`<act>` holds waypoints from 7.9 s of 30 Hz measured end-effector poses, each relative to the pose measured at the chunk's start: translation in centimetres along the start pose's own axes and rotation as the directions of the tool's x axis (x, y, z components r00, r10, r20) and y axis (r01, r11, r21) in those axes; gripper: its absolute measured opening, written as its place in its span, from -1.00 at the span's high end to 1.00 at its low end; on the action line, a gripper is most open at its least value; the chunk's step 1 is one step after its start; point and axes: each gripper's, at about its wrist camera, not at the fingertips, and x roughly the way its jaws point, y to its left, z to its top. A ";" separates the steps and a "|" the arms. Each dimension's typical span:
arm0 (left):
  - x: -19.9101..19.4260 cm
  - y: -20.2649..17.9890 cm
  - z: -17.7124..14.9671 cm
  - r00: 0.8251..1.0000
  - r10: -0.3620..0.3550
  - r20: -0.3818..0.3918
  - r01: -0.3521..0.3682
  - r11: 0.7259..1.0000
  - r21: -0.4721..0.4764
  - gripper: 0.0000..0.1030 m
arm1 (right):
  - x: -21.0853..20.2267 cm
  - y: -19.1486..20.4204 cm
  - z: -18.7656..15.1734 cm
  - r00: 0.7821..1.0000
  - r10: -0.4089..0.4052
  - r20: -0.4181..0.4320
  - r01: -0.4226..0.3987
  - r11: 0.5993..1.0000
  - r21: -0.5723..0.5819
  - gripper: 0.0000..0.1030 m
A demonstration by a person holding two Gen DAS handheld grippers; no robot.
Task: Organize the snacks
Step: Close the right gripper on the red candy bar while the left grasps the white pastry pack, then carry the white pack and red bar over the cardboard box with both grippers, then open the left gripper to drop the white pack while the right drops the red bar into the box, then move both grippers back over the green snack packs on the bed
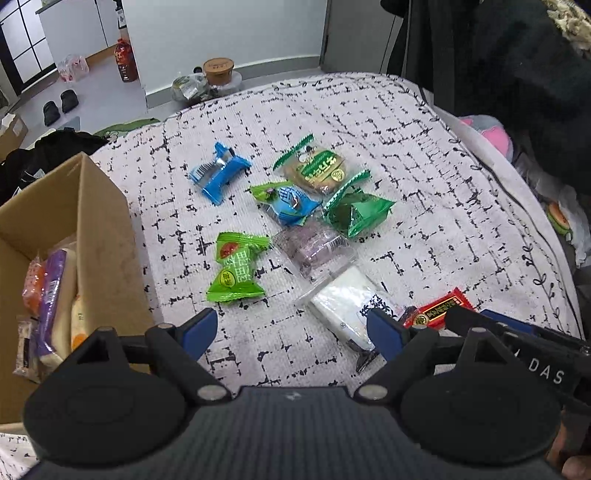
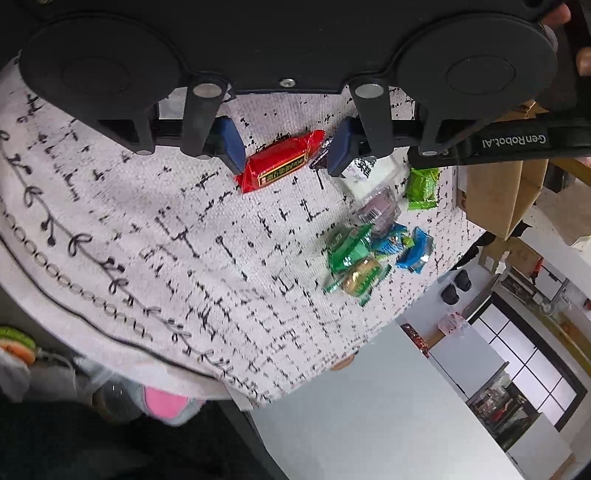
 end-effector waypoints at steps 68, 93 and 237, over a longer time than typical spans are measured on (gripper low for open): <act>5.3 -1.2 -0.5 0.992 -0.008 -0.127 0.008 1.000 0.001 0.06 | 3.1 -0.9 0.4 0.997 -0.077 0.008 0.077 0.997 0.004 0.47; -1.5 1.5 0.7 0.996 -0.063 0.059 0.062 0.998 0.008 0.12 | -0.4 2.7 1.4 0.991 0.056 0.125 -0.053 0.998 -0.031 0.72; -6.9 6.8 2.7 0.976 0.047 0.213 -0.035 0.998 -0.059 -0.99 | -1.4 7.9 6.1 0.990 0.059 0.127 -0.023 0.962 -0.273 -0.93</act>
